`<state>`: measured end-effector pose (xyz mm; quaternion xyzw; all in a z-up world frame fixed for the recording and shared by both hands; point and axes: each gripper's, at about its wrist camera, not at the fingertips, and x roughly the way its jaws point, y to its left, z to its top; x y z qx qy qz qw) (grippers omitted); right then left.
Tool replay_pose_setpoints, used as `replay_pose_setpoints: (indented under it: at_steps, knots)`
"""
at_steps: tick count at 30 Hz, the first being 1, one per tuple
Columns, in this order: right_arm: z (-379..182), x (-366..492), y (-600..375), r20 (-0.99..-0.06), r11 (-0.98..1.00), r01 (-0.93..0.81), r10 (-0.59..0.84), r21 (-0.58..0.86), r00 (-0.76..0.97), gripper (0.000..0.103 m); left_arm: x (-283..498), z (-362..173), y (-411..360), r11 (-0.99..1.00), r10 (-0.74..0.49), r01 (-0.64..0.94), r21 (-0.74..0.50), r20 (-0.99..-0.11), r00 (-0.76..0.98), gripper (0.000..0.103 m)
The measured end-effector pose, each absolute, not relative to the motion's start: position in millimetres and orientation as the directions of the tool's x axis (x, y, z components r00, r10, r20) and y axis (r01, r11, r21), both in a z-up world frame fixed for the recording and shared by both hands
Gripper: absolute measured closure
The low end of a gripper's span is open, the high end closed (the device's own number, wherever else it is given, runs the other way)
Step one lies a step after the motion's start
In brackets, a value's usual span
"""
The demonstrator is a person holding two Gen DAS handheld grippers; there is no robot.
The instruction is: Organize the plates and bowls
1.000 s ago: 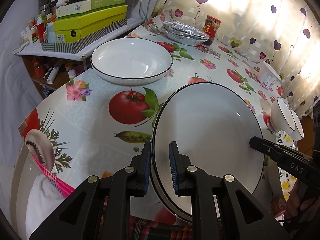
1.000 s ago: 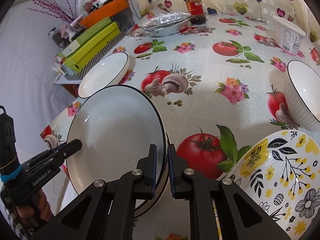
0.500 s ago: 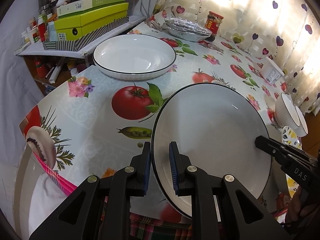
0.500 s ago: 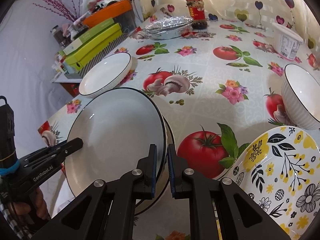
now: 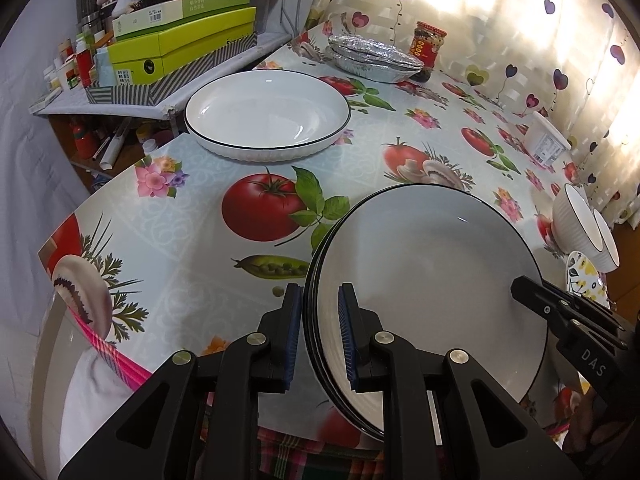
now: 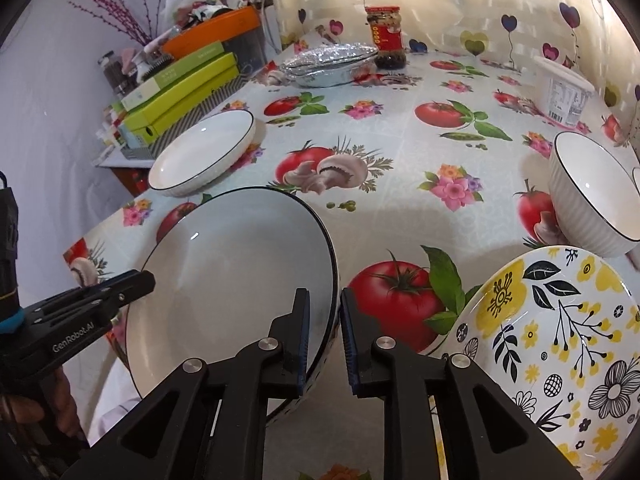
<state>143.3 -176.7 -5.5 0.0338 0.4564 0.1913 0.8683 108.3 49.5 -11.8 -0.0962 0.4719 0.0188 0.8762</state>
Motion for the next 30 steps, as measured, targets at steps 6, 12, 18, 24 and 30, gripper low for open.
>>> replay_pose_setpoints:
  at_steps: [6, 12, 18, 24, 30]
  knots:
    - [-4.5, 142.0, -176.9, -0.777, 0.924, -0.302, 0.366, 0.236, 0.513, 0.086, 109.0, -11.7, 49.1, 0.980, -0.055, -0.129, -0.150, -0.831, 0.554, 0.085]
    - [-4.5, 139.7, -176.3, -0.768, 0.927, -0.300, 0.359, 0.226, 0.530, 0.086, 107.7, -12.1, 51.6, 0.978, -0.060, -0.132, -0.160, -0.828, 0.557, 0.085]
    - [-6.9, 141.6, -177.8, -0.769, 0.923, -0.304, 0.370, 0.237, 0.521, 0.086, 107.3, -11.8, 54.7, 0.975, -0.075, -0.130, -0.179, -0.820, 0.567, 0.085]
    - [-4.1, 143.2, -177.7, -0.764, 0.921, -0.312, 0.372, 0.233, 0.527, 0.084, 108.5, -3.6, 57.1, 0.972, -0.105, -0.109, -0.210, -0.795, 0.597, 0.082]
    - [18.4, 148.0, -176.5, -0.729, 0.911, -0.349, 0.392, 0.221, 0.561, 0.058, 115.4, 1.7, 68.1, 0.966, -0.115, -0.116, -0.232, -0.784, 0.609, 0.082]
